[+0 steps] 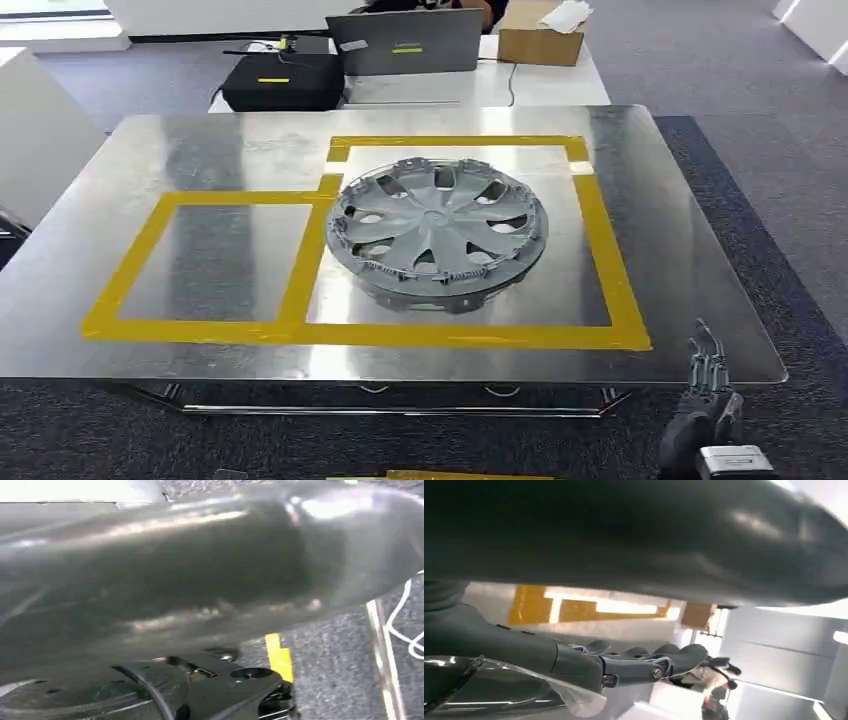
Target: Take the parts from the cabinet and place them on the table.
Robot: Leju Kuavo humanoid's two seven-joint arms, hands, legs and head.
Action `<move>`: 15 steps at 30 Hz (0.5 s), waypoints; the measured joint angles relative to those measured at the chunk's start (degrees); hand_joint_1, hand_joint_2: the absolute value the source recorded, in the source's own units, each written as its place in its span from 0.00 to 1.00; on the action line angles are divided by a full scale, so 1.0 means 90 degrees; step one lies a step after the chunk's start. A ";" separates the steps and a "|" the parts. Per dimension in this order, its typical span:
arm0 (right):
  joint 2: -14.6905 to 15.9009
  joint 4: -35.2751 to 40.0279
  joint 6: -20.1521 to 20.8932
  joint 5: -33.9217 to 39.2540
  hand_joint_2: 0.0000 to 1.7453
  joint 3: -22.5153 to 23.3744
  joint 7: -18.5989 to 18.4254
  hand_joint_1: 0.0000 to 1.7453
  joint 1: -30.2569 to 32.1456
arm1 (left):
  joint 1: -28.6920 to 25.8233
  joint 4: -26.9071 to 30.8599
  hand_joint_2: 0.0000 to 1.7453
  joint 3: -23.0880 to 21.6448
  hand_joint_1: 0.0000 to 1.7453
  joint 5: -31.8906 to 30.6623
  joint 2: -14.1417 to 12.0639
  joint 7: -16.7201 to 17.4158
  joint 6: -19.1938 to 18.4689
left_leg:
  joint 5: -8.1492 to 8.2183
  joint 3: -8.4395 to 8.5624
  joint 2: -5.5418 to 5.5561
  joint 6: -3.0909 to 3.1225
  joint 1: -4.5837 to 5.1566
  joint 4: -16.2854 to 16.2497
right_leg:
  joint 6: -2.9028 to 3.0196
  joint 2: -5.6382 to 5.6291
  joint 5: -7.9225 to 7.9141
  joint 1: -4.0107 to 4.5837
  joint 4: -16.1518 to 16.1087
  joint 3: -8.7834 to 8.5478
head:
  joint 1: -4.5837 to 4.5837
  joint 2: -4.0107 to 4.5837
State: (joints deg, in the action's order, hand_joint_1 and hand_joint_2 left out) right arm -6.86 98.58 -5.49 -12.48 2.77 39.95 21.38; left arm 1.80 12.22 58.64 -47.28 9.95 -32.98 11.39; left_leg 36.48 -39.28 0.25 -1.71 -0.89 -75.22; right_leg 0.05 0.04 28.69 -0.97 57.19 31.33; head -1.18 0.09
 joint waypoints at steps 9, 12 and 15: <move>-0.0418 -0.0248 0.0367 -0.0100 0.00 0.0555 0.0007 0.00 -0.0136 | 0.0022 0.0029 0.00 0.0063 0.00 -0.0036 -0.0022 -0.0005 0.0075 | -0.0638 0.1501 0.0003 0.0391 0.0207 0.2216 | -0.0196 0.0025 -0.0494 0.0037 -0.0026 0.0386 | 0.0000 0.0000; -0.0447 -0.0333 0.0387 -0.0102 0.00 0.0732 0.0010 0.00 -0.0143 | 0.0048 0.0032 0.00 0.0095 0.00 -0.0056 -0.0005 -0.0007 0.0092 | -0.0907 0.1269 -0.0059 0.0486 0.0139 0.2322 | -0.0264 0.0005 0.0222 0.0034 0.0459 0.0660 | 0.0054 0.0000; -0.0469 -0.0415 0.0387 -0.0102 0.00 0.0831 0.0010 0.00 -0.0152 | 0.0045 0.0032 0.00 0.0107 0.00 -0.0058 0.0002 -0.0010 0.0095 | -0.1128 0.0970 -0.0093 0.0483 0.0154 0.2277 | -0.0329 0.0005 0.0935 0.0024 0.1791 0.0924 | 0.0051 0.0000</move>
State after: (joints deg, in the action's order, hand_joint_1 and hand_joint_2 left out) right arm -11.08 94.84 -2.01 -13.40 10.25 40.04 20.02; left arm 2.21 12.50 59.60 -47.80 9.97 -33.07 12.24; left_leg 26.33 -30.55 -0.59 2.64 0.49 -54.73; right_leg -2.91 0.08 37.11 -0.75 73.30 39.64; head -0.72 0.09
